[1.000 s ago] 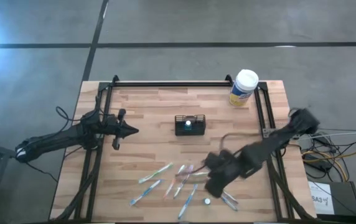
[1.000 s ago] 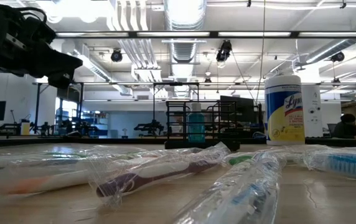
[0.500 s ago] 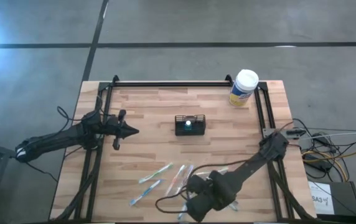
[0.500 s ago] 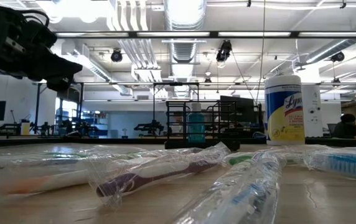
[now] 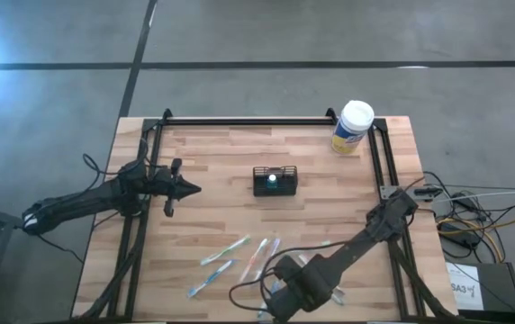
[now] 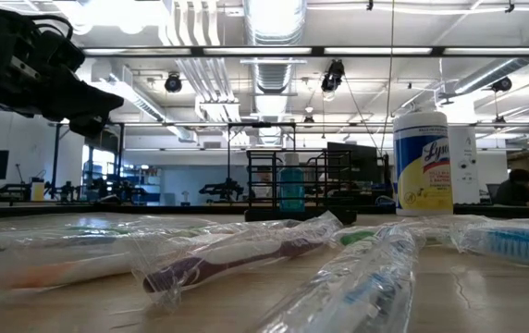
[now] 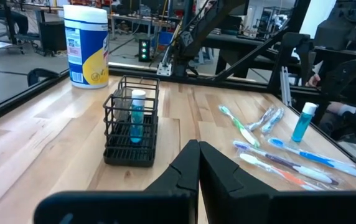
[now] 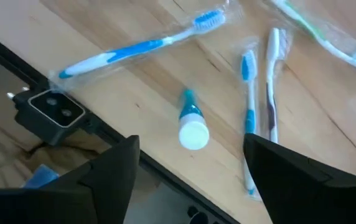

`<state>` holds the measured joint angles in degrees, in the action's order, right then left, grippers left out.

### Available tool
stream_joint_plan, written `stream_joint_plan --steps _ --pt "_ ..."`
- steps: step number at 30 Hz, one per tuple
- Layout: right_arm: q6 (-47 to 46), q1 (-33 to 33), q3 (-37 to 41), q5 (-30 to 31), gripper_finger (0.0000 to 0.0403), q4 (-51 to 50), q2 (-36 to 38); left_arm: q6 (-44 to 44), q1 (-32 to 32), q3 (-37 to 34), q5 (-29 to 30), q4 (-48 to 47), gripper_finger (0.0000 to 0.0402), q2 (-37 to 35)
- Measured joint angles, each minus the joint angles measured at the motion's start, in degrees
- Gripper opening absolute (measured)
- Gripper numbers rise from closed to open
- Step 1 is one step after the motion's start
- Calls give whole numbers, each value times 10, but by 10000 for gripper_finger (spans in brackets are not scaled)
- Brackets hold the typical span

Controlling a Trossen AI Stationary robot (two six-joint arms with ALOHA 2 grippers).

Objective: Pick & Place toothbrushing station
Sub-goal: Put the blue mouthwash bottle into the black wire organizer

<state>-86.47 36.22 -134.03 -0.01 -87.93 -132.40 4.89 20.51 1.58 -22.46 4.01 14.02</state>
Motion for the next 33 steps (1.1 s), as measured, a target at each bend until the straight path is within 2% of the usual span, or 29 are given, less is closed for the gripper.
stream_joint_plan --steps 11,33 --pt "-23 15 10 -13 283 18 -23 1 0 0 6 0 7 0" --pt "11 15 38 -15 207 18 -40 1 0 0 7 0 7 0"
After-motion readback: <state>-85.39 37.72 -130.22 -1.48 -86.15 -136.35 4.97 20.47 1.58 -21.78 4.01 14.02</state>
